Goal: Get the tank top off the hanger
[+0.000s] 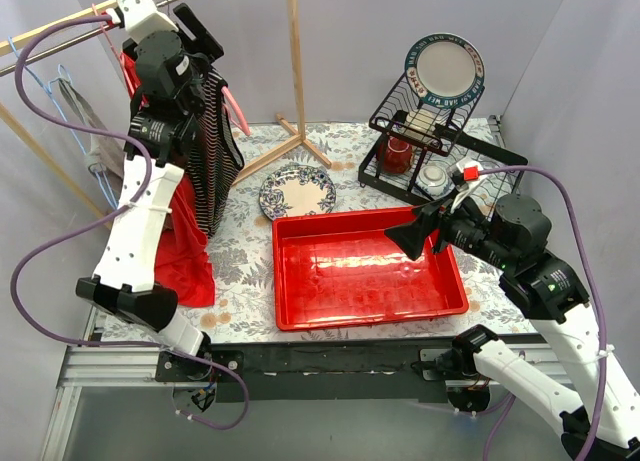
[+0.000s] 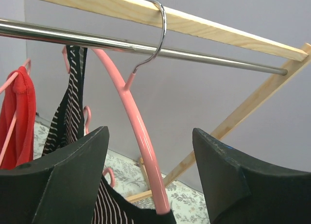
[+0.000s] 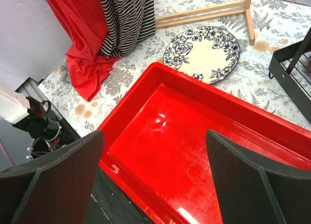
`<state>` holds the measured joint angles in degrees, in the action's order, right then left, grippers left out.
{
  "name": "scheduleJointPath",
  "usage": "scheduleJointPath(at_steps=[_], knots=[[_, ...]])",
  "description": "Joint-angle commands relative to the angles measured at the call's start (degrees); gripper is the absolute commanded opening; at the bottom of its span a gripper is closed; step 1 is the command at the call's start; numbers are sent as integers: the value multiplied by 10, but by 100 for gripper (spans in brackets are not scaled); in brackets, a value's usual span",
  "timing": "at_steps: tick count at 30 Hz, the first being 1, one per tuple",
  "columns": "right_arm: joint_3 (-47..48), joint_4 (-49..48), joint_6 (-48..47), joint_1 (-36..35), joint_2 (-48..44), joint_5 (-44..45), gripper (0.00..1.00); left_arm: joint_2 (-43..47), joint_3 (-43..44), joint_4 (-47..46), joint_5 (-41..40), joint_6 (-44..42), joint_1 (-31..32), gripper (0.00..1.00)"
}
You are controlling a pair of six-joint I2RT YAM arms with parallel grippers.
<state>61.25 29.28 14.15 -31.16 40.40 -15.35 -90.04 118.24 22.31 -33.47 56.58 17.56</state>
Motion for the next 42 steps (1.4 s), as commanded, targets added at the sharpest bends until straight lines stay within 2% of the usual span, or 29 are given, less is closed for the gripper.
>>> scheduleJointPath(at_steps=[1,3,7,10,11,17,33,42], knots=[[-4,-8,-10,0,-4,1,93,-17,25,22,62,22,-30,68],[-10,-9,-9,0,-6,2,93,-27,27,13,81,18,-36,66],[-14,-9,-11,0,-7,6,93,-39,41,12,107,14,-39,55],[-15,-11,-11,0,-5,7,93,-35,40,5,124,13,-39,39],[-15,-12,-11,0,-5,7,93,-34,40,1,127,13,-38,29],[-25,-23,-8,0,-1,1,93,-19,46,-14,148,8,-38,1],[-10,-29,2,0,13,-8,93,50,20,-34,247,44,-38,0],[3,-30,9,0,23,-19,92,60,13,15,278,35,-39,0]])
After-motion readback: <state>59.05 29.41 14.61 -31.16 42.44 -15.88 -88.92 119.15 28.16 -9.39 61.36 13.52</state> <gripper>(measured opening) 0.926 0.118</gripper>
